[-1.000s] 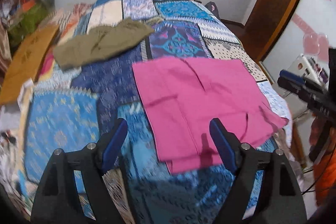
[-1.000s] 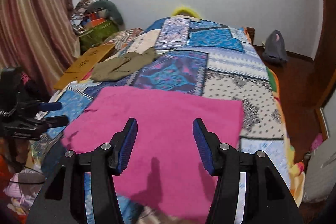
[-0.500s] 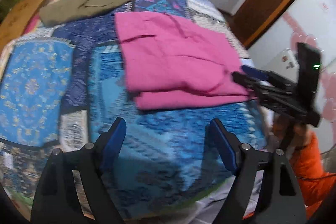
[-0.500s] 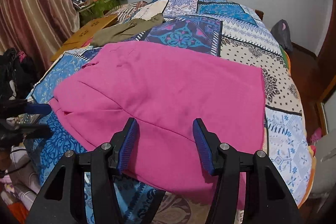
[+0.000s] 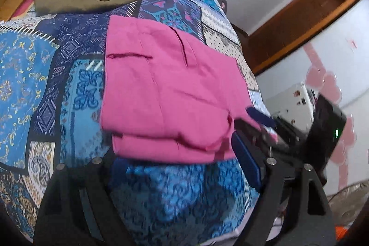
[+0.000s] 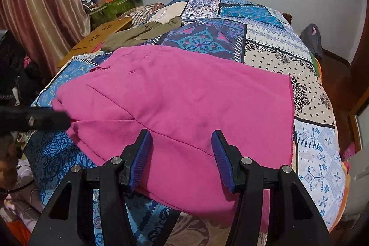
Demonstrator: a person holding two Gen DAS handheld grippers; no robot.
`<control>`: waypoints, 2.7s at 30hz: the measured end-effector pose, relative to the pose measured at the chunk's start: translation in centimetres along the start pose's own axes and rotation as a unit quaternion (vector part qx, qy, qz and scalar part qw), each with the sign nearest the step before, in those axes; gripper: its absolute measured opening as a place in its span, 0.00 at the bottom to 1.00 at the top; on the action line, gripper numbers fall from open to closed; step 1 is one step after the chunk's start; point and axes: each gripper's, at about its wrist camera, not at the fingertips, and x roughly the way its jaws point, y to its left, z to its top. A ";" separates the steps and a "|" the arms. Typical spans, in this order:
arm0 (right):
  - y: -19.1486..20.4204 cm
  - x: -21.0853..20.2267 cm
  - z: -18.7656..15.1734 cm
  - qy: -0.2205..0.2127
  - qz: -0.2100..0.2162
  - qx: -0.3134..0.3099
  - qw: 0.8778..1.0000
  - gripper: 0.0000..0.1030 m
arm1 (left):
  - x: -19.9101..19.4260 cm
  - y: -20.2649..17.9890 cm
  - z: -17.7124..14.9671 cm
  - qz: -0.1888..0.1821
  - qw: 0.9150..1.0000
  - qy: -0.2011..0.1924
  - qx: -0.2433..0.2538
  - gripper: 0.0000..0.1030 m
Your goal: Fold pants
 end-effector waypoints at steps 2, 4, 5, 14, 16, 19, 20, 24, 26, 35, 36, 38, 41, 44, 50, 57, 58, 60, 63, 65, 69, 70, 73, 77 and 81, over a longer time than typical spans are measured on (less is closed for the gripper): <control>0.0 0.0 0.1 0.001 0.002 0.000 1.000 0.50 | 0.3 0.2 0.9 0.005 1.000 -0.006 -0.014 0.80; 0.0 0.0 0.1 0.002 0.003 0.001 1.000 0.50 | 0.6 0.3 1.5 0.002 1.000 -0.010 -0.020 0.80; 0.0 0.0 0.1 0.002 0.003 0.001 1.000 0.50 | 0.7 0.3 1.8 0.002 1.000 -0.012 -0.022 0.79; -0.4 -0.1 1.3 0.021 0.016 0.014 1.000 0.50 | 0.6 0.5 2.9 0.055 0.998 -0.030 -0.004 0.26; -0.3 -0.4 1.8 0.016 0.019 0.015 1.000 0.50 | -0.2 0.3 2.7 0.075 0.996 -0.044 0.018 0.24; 0.0 -0.8 3.0 0.001 0.016 0.014 1.000 0.50 | -1.7 0.0 2.4 0.104 0.991 -0.067 0.047 0.23; 0.3 -0.6 3.6 -0.003 0.015 0.013 1.000 0.50 | -2.3 -0.1 2.3 0.114 0.989 -0.075 0.058 0.23; 2.4 1.0 5.4 0.002 0.031 0.002 1.000 0.50 | -4.5 -0.7 2.0 0.153 0.977 -0.107 0.102 0.22; 3.9 2.0 5.9 0.012 0.042 -0.013 0.999 0.50 | -5.8 -1.0 1.7 0.169 0.970 -0.124 0.124 0.22; 9.4 5.0 5.6 0.044 0.049 -0.098 0.993 0.50 | -8.3 -1.7 1.4 0.199 0.954 -0.151 0.166 0.21; 9.2 4.8 5.6 0.045 0.053 -0.095 0.993 0.50 | -8.3 -1.9 1.4 0.200 0.953 -0.152 0.168 0.21; 8.5 4.3 5.6 0.044 0.061 -0.082 0.994 0.50 | -8.3 -2.3 1.6 0.201 0.951 -0.157 0.172 0.21; 7.1 2.9 5.3 0.033 0.059 -0.062 0.996 0.50 | -8.5 -3.0 1.6 0.203 0.948 -0.162 0.182 0.21; 5.1 1.0 4.9 0.018 0.050 -0.039 0.998 0.50 | -8.4 -3.9 1.4 0.207 0.944 -0.164 0.198 0.21; 0.9 -1.7 3.2 0.005 0.009 -0.003 1.000 0.50 | -8.0 -5.6 1.3 0.209 0.938 -0.165 0.223 0.21; -1.7 -0.1 0.5 0.038 0.003 0.037 0.999 0.50 | -7.8 -7.8 1.5 0.196 0.935 -0.164 0.244 0.21; -1.8 -0.1 0.3 0.034 0.008 0.044 0.998 0.50 | -7.7 -8.3 1.5 0.195 0.934 -0.164 0.251 0.21; -2.1 -0.2 0.1 0.029 0.017 0.057 0.998 0.50 | -7.4 -9.2 1.4 0.193 0.930 -0.164 0.265 0.21; -2.2 -0.1 0.1 0.024 0.024 0.063 0.997 0.50 | -6.5 -10.8 1.2 0.189 0.925 -0.158 0.289 0.21; -2.0 -0.2 0.0 0.021 0.024 0.060 0.998 0.50 | -5.6 -12.0 1.1 0.184 0.922 -0.149 0.308 0.21; -2.2 -0.2 -0.1 0.018 0.028 0.062 0.998 0.50 | -3.5 -13.4 0.9 0.167 0.924 -0.123 0.320 0.21; -2.2 -0.2 -0.2 0.018 0.028 0.062 0.997 0.50 | -2.9 -13.6 0.8 0.163 0.926 -0.115 0.322 0.21; -2.3 -0.3 -0.2 0.017 0.029 0.061 0.998 0.50 | -1.1 -14.1 0.6 0.152 0.930 -0.092 0.320 0.21; -2.6 -0.7 -0.4 0.017 0.027 0.062 0.998 0.50 | 1.6 -14.1 0.4 0.138 0.941 -0.054 0.305 0.19; -3.2 -1.1 -0.8 0.016 0.025 0.070 0.997 0.50 | 3.9 -13.5 0.3 0.124 0.951 -0.018 0.283 0.19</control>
